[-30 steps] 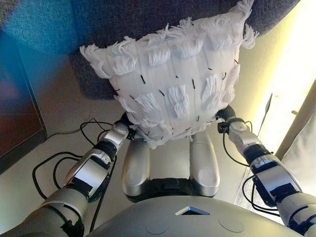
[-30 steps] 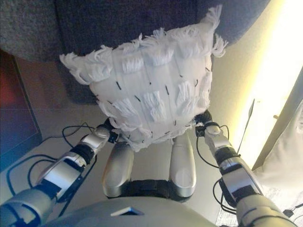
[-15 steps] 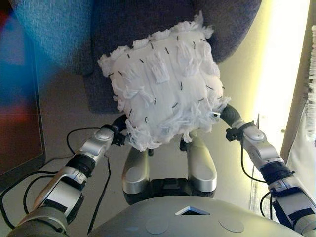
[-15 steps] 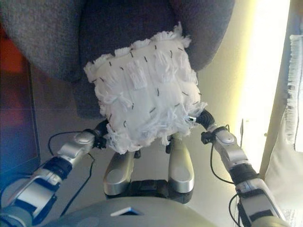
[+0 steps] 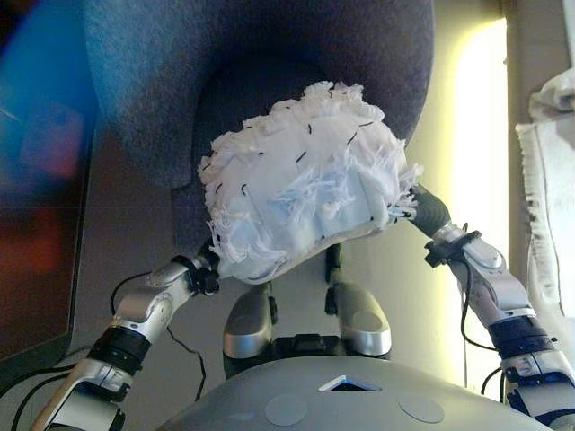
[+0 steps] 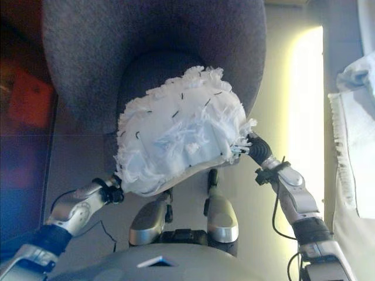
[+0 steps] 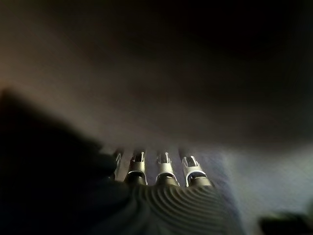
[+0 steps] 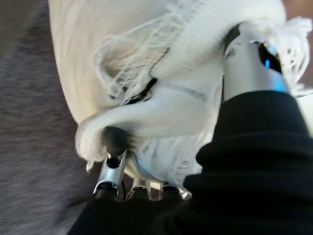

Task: Pick up the cushion and take it to the sofa

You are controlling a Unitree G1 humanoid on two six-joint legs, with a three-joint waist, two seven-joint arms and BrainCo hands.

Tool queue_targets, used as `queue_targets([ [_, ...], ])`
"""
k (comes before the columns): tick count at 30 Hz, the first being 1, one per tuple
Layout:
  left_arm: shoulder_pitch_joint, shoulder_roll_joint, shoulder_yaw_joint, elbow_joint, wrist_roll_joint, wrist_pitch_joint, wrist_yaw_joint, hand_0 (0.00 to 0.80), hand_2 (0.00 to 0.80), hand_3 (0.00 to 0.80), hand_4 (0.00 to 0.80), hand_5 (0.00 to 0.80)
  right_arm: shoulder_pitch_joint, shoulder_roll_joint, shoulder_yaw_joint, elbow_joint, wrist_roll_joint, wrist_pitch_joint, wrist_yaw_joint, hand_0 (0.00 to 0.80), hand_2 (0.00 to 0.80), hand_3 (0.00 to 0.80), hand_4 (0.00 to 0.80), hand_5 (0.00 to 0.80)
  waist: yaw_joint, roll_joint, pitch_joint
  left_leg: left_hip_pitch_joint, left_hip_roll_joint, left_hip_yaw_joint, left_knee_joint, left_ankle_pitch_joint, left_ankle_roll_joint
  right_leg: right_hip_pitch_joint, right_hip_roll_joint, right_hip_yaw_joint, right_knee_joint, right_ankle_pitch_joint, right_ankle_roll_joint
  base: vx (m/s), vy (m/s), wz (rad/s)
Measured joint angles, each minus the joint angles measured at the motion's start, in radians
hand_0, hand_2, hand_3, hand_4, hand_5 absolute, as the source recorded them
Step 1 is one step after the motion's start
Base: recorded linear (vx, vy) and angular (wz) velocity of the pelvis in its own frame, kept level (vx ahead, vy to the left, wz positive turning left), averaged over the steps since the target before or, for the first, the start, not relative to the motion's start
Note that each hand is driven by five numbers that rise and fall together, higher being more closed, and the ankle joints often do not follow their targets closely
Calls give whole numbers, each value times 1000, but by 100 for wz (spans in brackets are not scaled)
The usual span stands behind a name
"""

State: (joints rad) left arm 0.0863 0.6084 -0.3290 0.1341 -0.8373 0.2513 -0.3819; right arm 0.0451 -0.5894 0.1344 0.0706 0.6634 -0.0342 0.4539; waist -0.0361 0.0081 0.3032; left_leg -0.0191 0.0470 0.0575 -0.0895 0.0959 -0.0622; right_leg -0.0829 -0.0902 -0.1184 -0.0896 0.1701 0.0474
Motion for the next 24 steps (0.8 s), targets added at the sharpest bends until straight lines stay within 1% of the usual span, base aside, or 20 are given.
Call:
queue_targets([
  [2,25,-4,22,-26,-66,0,-19,0,0,0,0,0,19,2,-18,-40,32,-16,27,0,0,0,0,0,0,0,-13,25,1,2,-3,-6,-1,24,0,1,0,-5,0,132,12,-3],
  [3,39,-13,35,-38,-102,-2,-29,0,0,0,0,0,33,6,-25,-61,44,-30,39,0,0,0,0,0,0,1,-34,29,1,3,-4,-13,1,28,0,1,0,-9,1,87,3,-2],
  [5,56,-32,37,-61,-160,-7,-35,0,0,0,0,0,41,21,-30,-97,77,-57,42,0,0,0,0,0,0,3,-67,37,1,4,-4,-15,2,35,0,2,0,-10,1,102,2,-2],
  [7,65,-60,37,-73,-211,-9,-37,0,0,0,0,0,41,38,-41,-127,97,-76,41,0,0,0,0,0,0,3,-76,62,2,6,-4,-19,2,59,0,2,-2,-14,1,94,5,-2],
  [9,79,-89,36,-79,-260,-9,-37,0,0,0,0,0,40,46,-47,-151,117,-93,41,0,0,0,0,0,0,3,-101,72,2,10,-4,-20,2,67,0,4,-3,-15,1,91,19,-4],
  [13,95,-133,38,-86,-365,-22,-36,0,0,0,0,0,38,72,-52,-200,135,-97,12,0,0,0,0,0,1,5,-127,93,2,14,-4,-22,3,86,0,6,-3,-16,2,72,25,-3],
  [16,96,-160,38,-90,-400,-65,-18,0,0,0,0,0,38,90,-51,-220,145,-86,-55,0,0,0,0,0,0,5,-141,106,2,15,-4,-22,3,100,-1,6,-3,-17,2,50,34,-1],
  [18,95,-177,39,-95,-409,-96,25,0,0,0,0,0,39,106,-47,-220,141,-67,-101,0,0,0,0,0,0,5,-150,114,3,17,-5,-23,3,108,-1,6,-3,-17,1,47,33,-2],
  [20,96,-203,43,-95,-443,-125,91,0,0,0,0,0,40,106,-43,-220,132,-32,-155,0,0,0,0,0,0,8,-163,118,2,18,-5,-22,4,112,-2,6,-3,-19,-2,48,27,-1],
  [23,105,-244,76,-95,-469,-126,152,0,0,0,0,0,72,107,-43,-220,130,6,-191,0,0,0,0,0,2,8,-166,129,3,17,-5,-22,4,123,-1,3,-3,-20,-3,41,31,2],
  [24,111,-248,77,-95,-486,-126,166,0,0,0,0,0,84,107,-42,-220,124,16,-198,0,0,0,0,0,2,9,-168,129,3,16,-5,-22,4,123,-1,3,-3,-20,-3,31,37,2],
])
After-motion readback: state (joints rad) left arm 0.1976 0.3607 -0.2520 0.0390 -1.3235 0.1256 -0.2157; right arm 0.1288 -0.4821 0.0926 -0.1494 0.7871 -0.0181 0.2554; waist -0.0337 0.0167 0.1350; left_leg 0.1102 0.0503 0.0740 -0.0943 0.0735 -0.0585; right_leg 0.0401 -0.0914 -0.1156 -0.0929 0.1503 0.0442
